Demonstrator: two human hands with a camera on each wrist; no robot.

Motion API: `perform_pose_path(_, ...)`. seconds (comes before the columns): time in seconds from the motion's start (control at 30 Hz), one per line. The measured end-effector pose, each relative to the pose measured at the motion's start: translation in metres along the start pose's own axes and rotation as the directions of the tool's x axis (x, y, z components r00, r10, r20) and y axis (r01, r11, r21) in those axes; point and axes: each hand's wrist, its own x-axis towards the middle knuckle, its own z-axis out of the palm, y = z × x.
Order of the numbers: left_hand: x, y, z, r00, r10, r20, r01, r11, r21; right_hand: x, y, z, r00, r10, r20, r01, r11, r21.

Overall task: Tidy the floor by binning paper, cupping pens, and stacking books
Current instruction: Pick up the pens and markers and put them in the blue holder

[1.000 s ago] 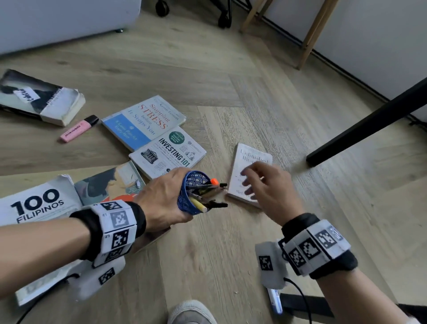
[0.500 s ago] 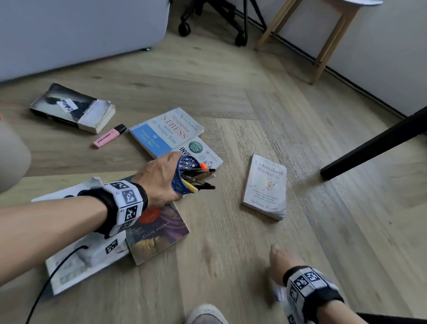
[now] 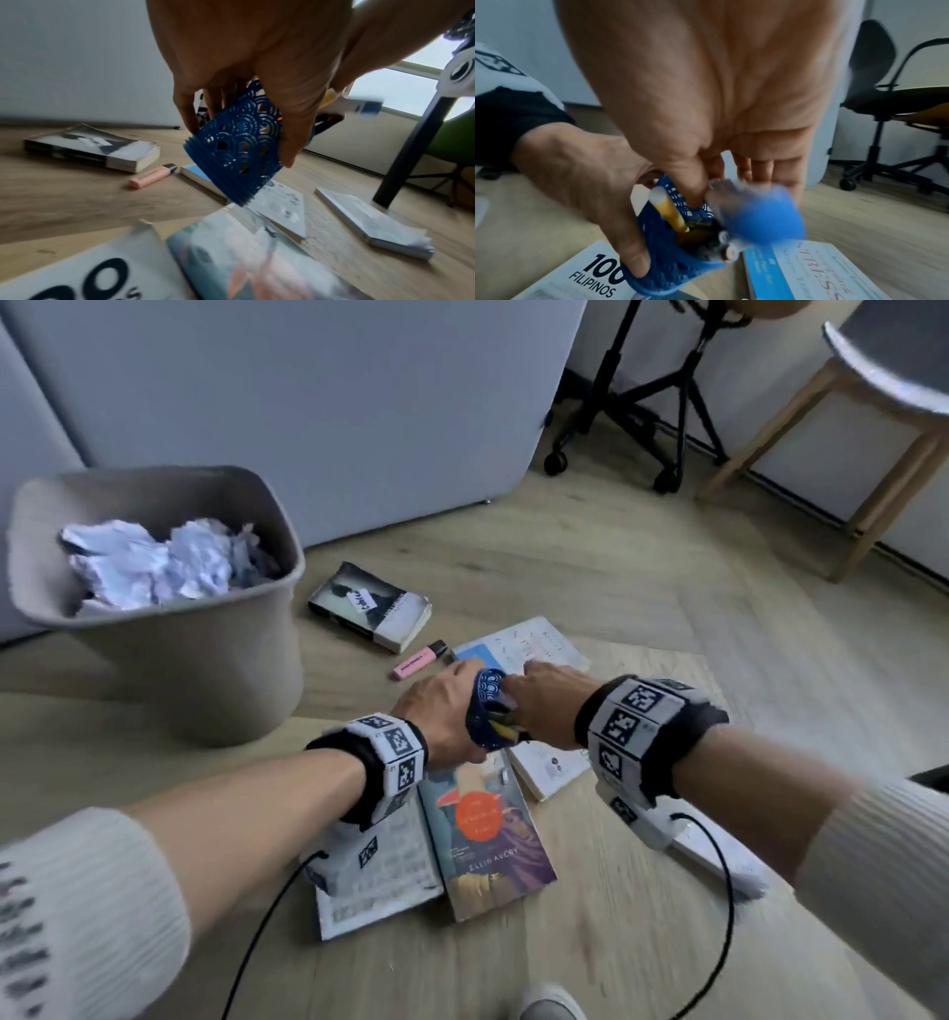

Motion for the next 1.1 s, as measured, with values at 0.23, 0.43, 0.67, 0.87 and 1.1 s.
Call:
perform_pose_path(0.23,-0.003,-0.060,-0.013,0.973,-0.194,-0.129,0.176,0.975,-0.134,0.064,-0.014,-0.016,0.907,-0.055,-0.417,0.199,0.930,0.310)
perform_pose_path(0.43,-0.017,-0.115,-0.019,0.908,-0.359,-0.218,0.327,0.930,-0.171,0.160,-0.006,0.020,0.965,-0.113,-0.235,0.134,0.988,0.073)
perform_pose_path(0.67,-0.032,-0.144,-0.012,0.854,-0.452,-0.257,0.416,0.891,-0.183,0.213,-0.038,0.090,0.955,-0.264,-0.136,0.263,0.964,-0.024)
perform_pose_path(0.87,-0.028,-0.142,-0.011,0.855,-0.465,-0.230,0.453,0.885,-0.108,0.203,-0.031,0.084,0.898,-0.312,-0.309,0.319,0.947,-0.030)
perform_pose_path(1.1,-0.030,-0.118,-0.020,0.874,-0.438,-0.211,0.446,0.895,-0.010,0.154,-0.029,0.012,0.678,0.213,-0.703,0.447,0.640,0.625)
